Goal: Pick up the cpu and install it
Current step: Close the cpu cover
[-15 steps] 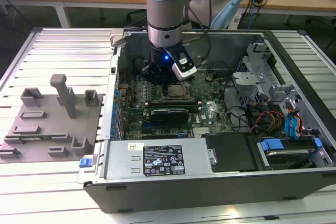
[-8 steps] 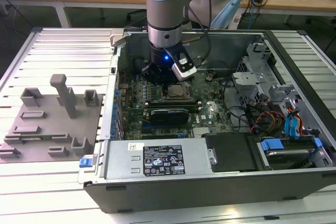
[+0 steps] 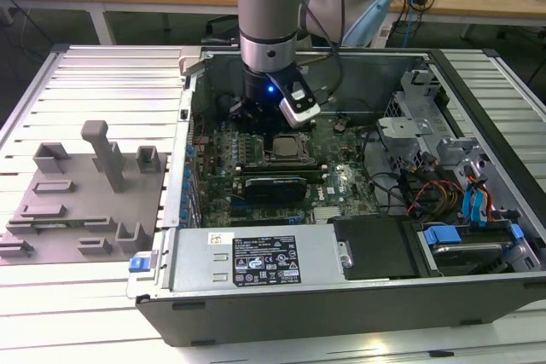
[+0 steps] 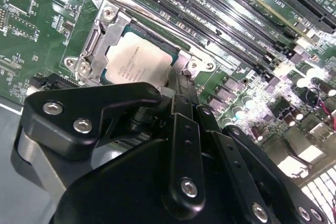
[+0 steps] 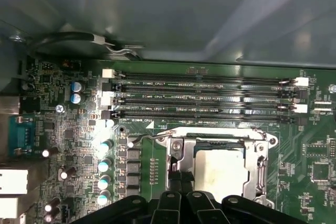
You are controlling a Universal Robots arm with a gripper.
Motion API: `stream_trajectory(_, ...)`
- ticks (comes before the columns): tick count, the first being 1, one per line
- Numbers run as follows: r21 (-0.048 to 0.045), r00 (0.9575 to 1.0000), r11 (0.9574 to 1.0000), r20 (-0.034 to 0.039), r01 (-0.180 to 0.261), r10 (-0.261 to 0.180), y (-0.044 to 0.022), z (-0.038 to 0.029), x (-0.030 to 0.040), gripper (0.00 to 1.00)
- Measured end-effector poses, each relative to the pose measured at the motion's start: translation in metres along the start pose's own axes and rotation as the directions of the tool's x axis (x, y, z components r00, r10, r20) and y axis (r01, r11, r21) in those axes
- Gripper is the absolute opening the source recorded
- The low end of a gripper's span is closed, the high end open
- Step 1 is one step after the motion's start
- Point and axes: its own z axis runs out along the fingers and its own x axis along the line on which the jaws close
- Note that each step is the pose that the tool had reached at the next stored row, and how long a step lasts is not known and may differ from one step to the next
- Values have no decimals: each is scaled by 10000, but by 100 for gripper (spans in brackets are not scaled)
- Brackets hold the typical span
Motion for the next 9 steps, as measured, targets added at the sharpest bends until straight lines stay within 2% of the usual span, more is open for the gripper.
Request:
stream_trajectory(5, 0, 10000, 10000, 0, 0, 0, -1, -100, -5, 11)
stream_trajectory(9, -1, 10000, 10000, 1, 0, 0, 0, -110, -5, 11)
